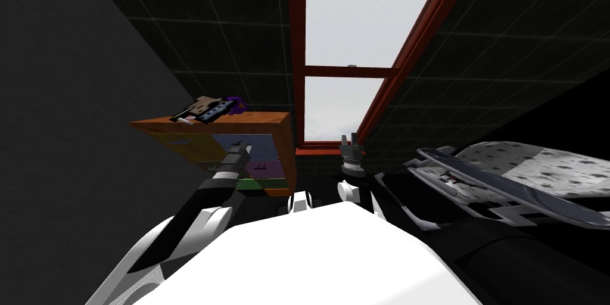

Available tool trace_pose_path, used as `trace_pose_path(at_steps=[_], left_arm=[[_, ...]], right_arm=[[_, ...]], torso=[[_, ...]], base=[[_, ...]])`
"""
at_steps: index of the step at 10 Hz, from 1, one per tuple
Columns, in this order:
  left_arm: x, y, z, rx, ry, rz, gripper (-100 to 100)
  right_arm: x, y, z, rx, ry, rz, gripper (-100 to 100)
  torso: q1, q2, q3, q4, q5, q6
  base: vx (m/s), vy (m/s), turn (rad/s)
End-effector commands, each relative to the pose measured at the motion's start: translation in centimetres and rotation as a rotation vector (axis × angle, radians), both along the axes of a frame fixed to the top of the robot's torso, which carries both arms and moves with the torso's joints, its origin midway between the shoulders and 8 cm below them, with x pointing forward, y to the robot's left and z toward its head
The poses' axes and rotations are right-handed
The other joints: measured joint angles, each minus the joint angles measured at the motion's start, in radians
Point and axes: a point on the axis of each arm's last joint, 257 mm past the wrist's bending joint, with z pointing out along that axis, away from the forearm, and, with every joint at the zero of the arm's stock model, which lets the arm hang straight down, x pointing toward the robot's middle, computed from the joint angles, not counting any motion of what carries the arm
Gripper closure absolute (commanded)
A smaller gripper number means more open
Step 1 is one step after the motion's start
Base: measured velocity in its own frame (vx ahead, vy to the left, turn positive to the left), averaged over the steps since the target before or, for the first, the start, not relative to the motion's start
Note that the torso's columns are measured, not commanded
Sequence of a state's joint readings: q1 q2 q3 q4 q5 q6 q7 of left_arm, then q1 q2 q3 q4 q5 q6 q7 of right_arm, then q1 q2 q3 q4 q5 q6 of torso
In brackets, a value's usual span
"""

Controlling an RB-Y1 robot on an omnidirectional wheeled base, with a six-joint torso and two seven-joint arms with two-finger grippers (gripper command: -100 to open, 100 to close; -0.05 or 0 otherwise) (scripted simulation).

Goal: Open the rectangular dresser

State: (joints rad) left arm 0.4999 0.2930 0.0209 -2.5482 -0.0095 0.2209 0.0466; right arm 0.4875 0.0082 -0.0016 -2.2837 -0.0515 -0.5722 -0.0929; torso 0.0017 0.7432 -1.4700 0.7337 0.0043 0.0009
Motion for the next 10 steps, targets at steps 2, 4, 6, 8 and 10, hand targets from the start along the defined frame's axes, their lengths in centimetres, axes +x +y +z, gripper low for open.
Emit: trace_pose_path(at_steps=[2,4,6,8,10], left_arm=[[-0.5,0.0,-0.1,0.000,0.018,-0.003,100],[-0.9,-0.1,-0.6,-0.001,0.046,-0.005,100],[-1.2,-0.4,0.4,0.001,0.017,-0.012,100],[-1.3,-0.6,0.0,0.000,0.032,-0.017,100],[-1.5,-0.7,-0.4,-0.001,0.045,-0.019,100]], right_arm=[[0.0,0.0,0.0,0.000,0.000,0.000,0],[0.0,0.0,0.0,0.000,0.000,0.000,0],[0.0,0.0,0.0,0.000,0.000,0.000,0],[0.0,0.0,0.0,0.000,0.000,0.000,0],[0.0,0.0,0.0,0.000,0.000,0.000,0]], torso=[[-0.001,-0.016,-0.011,-0.004,-0.001,0.001],[0.001,-0.012,-0.009,-0.003,-0.001,0.000],[0.003,-0.013,-0.008,-0.004,0.001,-0.001],[0.003,-0.008,-0.007,0.000,-0.001,-0.002],[0.003,-0.005,-0.003,-0.002,0.001,-0.001]], base=[[-0.070,0.005,0.026],[-0.095,0.036,0.014],[-0.052,0.020,-0.003],[-0.141,0.018,0.038],[-0.197,0.022,0.029]])
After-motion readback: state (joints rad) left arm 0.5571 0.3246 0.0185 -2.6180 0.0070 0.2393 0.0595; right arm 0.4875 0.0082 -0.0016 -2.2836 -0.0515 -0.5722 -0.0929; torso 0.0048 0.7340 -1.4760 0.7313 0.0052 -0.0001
